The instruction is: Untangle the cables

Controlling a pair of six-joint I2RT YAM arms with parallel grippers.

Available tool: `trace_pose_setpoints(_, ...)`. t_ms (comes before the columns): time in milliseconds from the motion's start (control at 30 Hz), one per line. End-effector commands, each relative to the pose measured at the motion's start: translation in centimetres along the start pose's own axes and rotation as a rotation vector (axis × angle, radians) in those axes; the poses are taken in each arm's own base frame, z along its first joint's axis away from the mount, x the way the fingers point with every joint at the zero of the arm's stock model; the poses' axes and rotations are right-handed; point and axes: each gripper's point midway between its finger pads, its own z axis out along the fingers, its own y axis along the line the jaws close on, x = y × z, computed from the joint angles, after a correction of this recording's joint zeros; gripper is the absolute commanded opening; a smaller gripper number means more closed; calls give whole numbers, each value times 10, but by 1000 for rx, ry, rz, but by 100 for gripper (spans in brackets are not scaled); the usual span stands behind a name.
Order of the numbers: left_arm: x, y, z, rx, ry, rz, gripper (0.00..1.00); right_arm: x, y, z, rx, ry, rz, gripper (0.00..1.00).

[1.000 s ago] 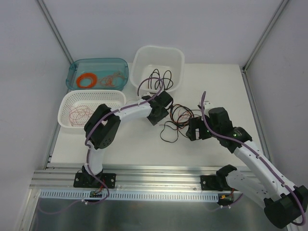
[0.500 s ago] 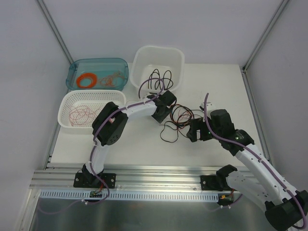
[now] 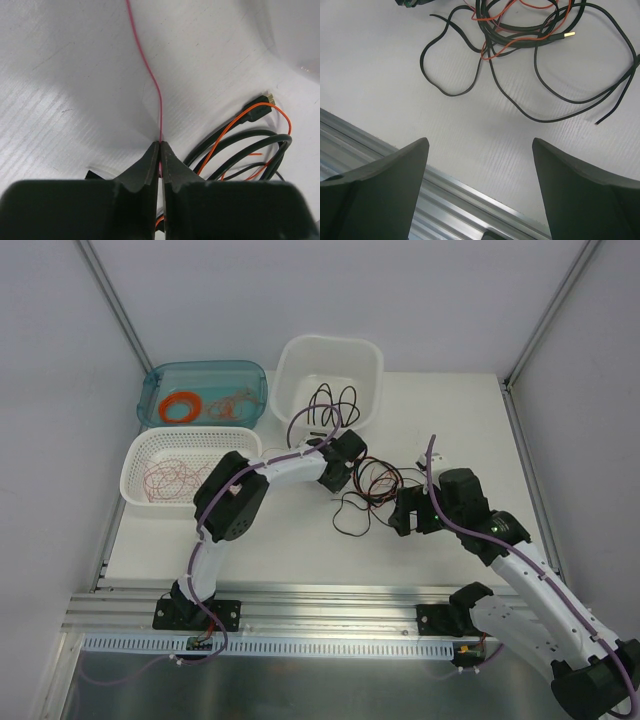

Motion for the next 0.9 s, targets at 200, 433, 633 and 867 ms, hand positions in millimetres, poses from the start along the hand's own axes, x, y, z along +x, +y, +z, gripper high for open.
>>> trace_pose_setpoints(200,-28,18,-22,-7,-113,52,0,-1,0,-1,4,-6,7,89)
trace_pose_setpoints(433,-90,-18,-107,167,-322,187,0,3,-2,5,16,5,23,89)
trace_pose_setpoints(633,-118,-50,-175,286,-429,361,0,-1,1,11,15,3,77,88)
trace_pose_setpoints(867,-122,-94,-256,441,-512,568,0,-7,4,14,8,-13,108,88)
